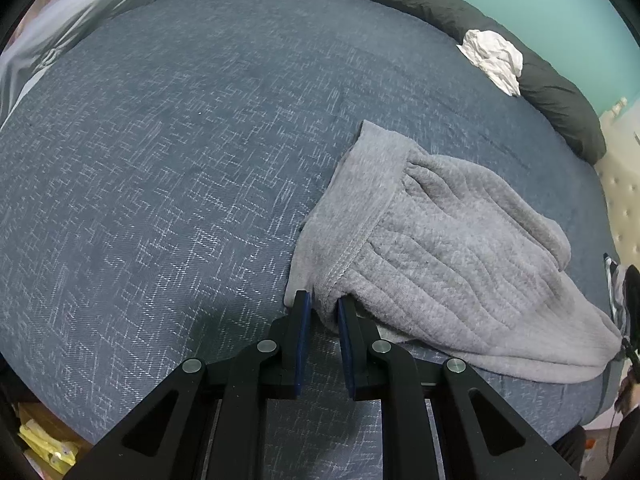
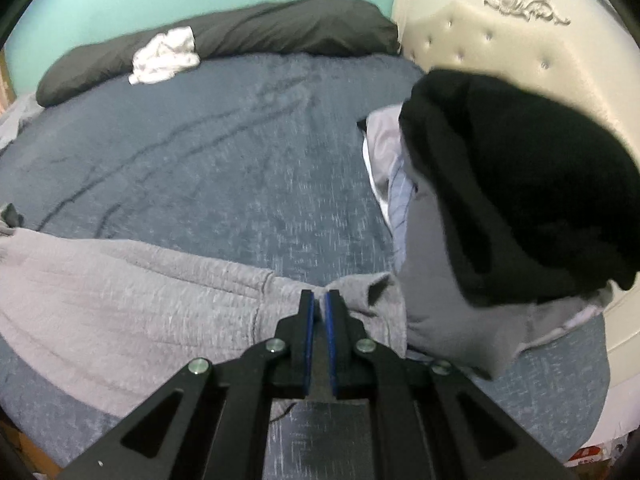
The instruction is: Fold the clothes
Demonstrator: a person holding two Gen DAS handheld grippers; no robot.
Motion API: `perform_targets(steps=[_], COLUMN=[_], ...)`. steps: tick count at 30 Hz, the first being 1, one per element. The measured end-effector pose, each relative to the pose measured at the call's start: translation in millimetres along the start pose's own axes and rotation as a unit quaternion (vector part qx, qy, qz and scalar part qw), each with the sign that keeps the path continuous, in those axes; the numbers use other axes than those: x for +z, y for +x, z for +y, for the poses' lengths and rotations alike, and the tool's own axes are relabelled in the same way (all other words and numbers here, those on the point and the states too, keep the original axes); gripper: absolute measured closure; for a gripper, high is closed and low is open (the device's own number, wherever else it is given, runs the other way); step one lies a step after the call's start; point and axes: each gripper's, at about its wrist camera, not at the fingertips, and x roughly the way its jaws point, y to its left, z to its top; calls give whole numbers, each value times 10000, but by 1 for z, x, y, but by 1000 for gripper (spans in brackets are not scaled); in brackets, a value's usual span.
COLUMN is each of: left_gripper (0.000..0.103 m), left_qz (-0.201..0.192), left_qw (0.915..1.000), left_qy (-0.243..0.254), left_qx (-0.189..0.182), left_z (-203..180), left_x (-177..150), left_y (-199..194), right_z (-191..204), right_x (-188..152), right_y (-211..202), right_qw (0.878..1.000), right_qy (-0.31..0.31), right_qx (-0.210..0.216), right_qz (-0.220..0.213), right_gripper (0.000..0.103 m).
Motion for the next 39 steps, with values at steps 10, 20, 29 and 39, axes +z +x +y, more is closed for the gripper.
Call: perform_targets(steps=[10,20,29,39], left_gripper=[87,87,87,87], left_qz=[43,-53,-172,-191], left_qw=[10000,9999,9993,9993], left_qy=[-34,-100,-174,-176], left_qx=[44,-131,-277,-276], left_z=[0,2,8,14], left_x=[3,2,-1,0], left_y=[10,8,2,2], right_z=[-6,-19,-4,12], right_x=[-16,-29,-73,-70], right_y=[32,-15,-5,6], right_qw=[9988,9910,9711,9660], right_qy=[329,1146,1942,2114], right_qx=[-32,686,1278,1395], right_qz=[362,65,536,526], right_gripper=[96,81,79,75])
